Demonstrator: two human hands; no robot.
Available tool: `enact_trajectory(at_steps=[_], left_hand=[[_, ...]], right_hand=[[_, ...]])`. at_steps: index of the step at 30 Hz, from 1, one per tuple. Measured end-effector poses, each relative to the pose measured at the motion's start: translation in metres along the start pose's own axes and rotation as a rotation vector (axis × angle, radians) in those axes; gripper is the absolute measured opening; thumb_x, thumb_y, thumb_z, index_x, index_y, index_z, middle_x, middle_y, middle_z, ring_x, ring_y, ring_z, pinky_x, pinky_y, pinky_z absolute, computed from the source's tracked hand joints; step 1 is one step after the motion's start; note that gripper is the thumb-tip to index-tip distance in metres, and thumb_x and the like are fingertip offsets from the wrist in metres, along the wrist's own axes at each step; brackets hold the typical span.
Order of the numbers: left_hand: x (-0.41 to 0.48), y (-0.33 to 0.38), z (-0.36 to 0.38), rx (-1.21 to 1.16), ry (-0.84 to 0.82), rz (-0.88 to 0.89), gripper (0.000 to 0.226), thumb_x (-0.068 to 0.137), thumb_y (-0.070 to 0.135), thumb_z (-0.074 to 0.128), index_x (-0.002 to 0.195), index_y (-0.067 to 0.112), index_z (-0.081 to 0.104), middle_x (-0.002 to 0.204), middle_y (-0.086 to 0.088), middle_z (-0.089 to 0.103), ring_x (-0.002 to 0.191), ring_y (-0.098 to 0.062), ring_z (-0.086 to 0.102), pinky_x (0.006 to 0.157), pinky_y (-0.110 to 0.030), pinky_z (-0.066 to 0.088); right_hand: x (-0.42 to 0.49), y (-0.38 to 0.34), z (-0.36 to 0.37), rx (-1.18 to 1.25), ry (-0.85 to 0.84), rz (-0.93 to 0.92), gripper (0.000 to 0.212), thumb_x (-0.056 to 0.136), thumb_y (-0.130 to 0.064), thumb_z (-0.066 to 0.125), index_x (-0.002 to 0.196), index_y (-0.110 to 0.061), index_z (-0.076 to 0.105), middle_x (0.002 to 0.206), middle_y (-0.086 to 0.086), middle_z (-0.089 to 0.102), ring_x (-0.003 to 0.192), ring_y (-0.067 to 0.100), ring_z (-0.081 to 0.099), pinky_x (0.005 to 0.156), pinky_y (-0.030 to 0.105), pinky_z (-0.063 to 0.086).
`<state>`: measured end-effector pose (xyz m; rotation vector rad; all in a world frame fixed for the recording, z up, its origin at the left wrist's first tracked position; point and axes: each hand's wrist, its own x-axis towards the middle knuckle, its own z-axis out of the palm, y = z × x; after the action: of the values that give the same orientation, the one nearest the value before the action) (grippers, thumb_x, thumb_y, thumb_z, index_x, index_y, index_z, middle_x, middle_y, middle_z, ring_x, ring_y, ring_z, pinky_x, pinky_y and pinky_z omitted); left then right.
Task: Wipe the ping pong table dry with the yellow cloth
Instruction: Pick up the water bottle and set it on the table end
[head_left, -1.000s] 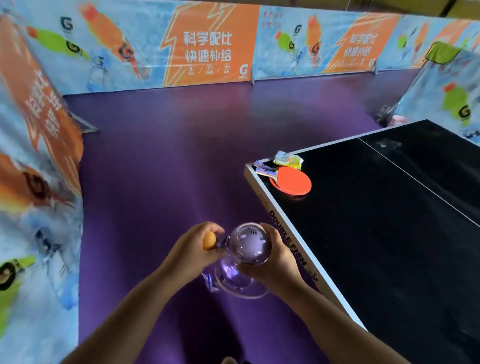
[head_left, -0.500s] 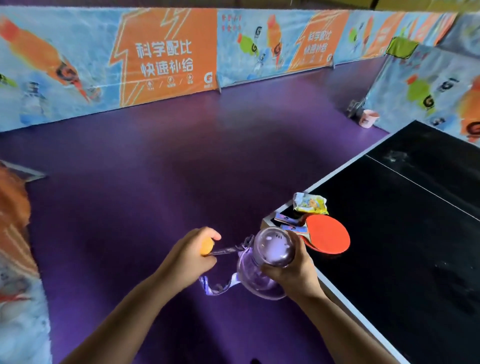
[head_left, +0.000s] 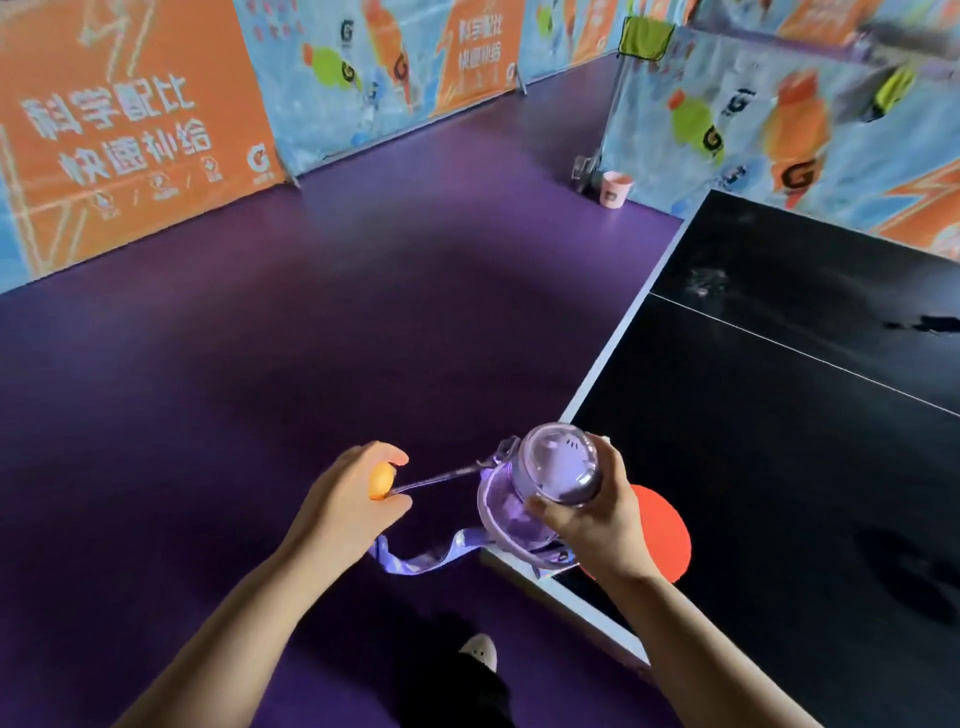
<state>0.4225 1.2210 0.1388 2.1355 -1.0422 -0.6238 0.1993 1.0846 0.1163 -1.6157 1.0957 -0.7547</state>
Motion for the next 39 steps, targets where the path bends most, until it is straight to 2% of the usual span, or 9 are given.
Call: enact_trajectory(at_steps=[5, 10, 13, 18, 21, 25, 29, 35, 39], left_hand=[[0.109, 0.044, 0.014, 0.032, -0.062, 0.097, 0.036, 0.078, 0.016, 0.069, 0.105, 0.037, 0.057, 0.106, 0.014, 0.055, 0.092, -0.006, 0.056, 0.072, -0.022, 0.046], [0.190, 0.097, 0.049, 0.007, -0.103, 0.181, 0.036, 0.080, 0.010, 0.066, 0.108, 0.031, 0.059, 0.106, 0.013, 0.055, 0.092, -0.007, 0.056, 0.075, -0.026, 0.048], [0.218, 0.117, 0.082, -0.004, -0.207, 0.231, 0.034, 0.080, 0.011, 0.066, 0.107, 0.030, 0.058, 0.107, 0.012, 0.054, 0.091, -0.008, 0.056, 0.075, -0.029, 0.051], [0.258, 0.140, 0.135, 0.040, -0.378, 0.355, 0.028, 0.082, 0.014, 0.066, 0.107, 0.026, 0.058, 0.103, 0.010, 0.051, 0.085, -0.010, 0.055, 0.070, -0.030, 0.052], [0.279, 0.145, 0.164, 0.073, -0.493, 0.397, 0.027, 0.084, 0.017, 0.065, 0.108, 0.025, 0.057, 0.102, 0.013, 0.048, 0.080, -0.004, 0.051, 0.060, -0.016, 0.044], [0.310, 0.146, 0.202, 0.114, -0.633, 0.435, 0.029, 0.085, 0.022, 0.065, 0.112, 0.026, 0.055, 0.108, 0.010, 0.047, 0.085, -0.009, 0.051, 0.063, -0.019, 0.038], [0.340, 0.148, 0.232, 0.163, -0.757, 0.490, 0.025, 0.086, 0.021, 0.064, 0.110, 0.026, 0.055, 0.112, 0.007, 0.049, 0.087, -0.014, 0.054, 0.071, -0.024, 0.043], [0.368, 0.153, 0.264, 0.377, -0.804, 0.744, 0.029, 0.089, 0.020, 0.062, 0.117, 0.018, 0.053, 0.113, -0.002, 0.047, 0.088, -0.021, 0.057, 0.067, -0.027, 0.042], [0.377, 0.153, 0.279, 0.368, -0.791, 0.914, 0.036, 0.081, 0.014, 0.070, 0.114, 0.012, 0.055, 0.108, -0.009, 0.051, 0.088, -0.024, 0.056, 0.071, -0.030, 0.047]], right_hand=[[0.088, 0.006, -0.027, 0.002, 0.175, 0.059, 0.076, 0.061, -0.009, 0.091, 0.118, -0.040, 0.050, 0.106, -0.016, 0.064, 0.095, -0.001, 0.063, 0.089, 0.034, 0.054], [0.148, 0.008, -0.067, -0.049, 0.369, 0.098, 0.079, 0.062, -0.008, 0.090, 0.124, -0.033, 0.047, 0.105, -0.019, 0.059, 0.093, -0.013, 0.057, 0.087, 0.027, 0.049], [0.167, 0.018, -0.090, -0.083, 0.466, 0.174, 0.084, 0.062, -0.012, 0.091, 0.130, -0.030, 0.045, 0.104, -0.022, 0.056, 0.093, -0.010, 0.056, 0.088, 0.028, 0.047], [0.178, 0.042, -0.107, -0.130, 0.617, 0.313, 0.084, 0.062, -0.019, 0.090, 0.130, -0.034, 0.043, 0.102, -0.026, 0.053, 0.092, 0.000, 0.055, 0.086, 0.033, 0.048], [0.173, 0.052, -0.111, -0.139, 0.693, 0.395, 0.081, 0.063, -0.021, 0.088, 0.127, -0.038, 0.042, 0.101, -0.023, 0.055, 0.094, 0.009, 0.057, 0.082, 0.033, 0.048], [0.172, 0.066, -0.106, -0.140, 0.806, 0.484, 0.080, 0.061, -0.021, 0.091, 0.121, -0.044, 0.043, 0.103, -0.022, 0.058, 0.095, -0.001, 0.057, 0.081, 0.031, 0.050], [0.180, 0.072, -0.089, -0.119, 0.916, 0.576, 0.083, 0.060, -0.020, 0.092, 0.123, -0.043, 0.042, 0.103, -0.021, 0.058, 0.094, -0.007, 0.057, 0.084, 0.028, 0.050], [0.194, 0.081, -0.063, -0.095, 1.087, 0.643, 0.082, 0.060, -0.019, 0.091, 0.119, -0.046, 0.041, 0.104, -0.024, 0.057, 0.095, -0.014, 0.054, 0.082, 0.020, 0.046], [0.198, 0.085, -0.056, -0.086, 1.117, 0.690, 0.088, 0.058, -0.023, 0.092, 0.122, -0.046, 0.037, 0.107, -0.024, 0.055, 0.098, 0.000, 0.057, 0.084, 0.016, 0.043]])
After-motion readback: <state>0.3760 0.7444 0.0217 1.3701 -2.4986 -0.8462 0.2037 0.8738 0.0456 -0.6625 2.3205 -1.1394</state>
